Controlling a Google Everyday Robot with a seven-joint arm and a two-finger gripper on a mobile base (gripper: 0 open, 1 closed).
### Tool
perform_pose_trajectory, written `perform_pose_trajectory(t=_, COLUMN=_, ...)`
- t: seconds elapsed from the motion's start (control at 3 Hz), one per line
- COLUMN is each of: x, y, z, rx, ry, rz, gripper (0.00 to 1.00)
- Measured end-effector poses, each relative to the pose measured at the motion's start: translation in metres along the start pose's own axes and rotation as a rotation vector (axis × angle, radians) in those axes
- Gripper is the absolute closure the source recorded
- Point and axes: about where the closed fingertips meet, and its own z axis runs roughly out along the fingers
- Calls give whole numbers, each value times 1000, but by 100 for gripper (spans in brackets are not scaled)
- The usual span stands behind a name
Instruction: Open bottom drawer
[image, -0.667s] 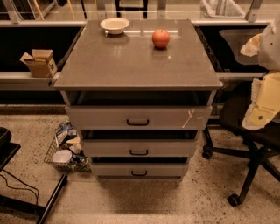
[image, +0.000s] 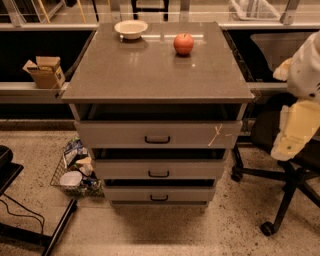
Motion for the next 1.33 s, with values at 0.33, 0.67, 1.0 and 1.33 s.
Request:
perform_pose_trajectory(t=0.33, x=23, y=16, z=89, rx=-28, ry=53, rz=17, gripper=0)
perform_pose_trajectory(t=0.67, x=42, y=27, z=168, rx=-27, ry=105, rz=0, gripper=0)
perform_pose_trajectory(t=1.0, x=68, y=44, z=252, rx=-18, ry=94, rz=9, gripper=0)
perform_pose_trajectory(t=1.33, x=76, y=49, z=287, rx=-10, ry=92, rz=-4, gripper=0)
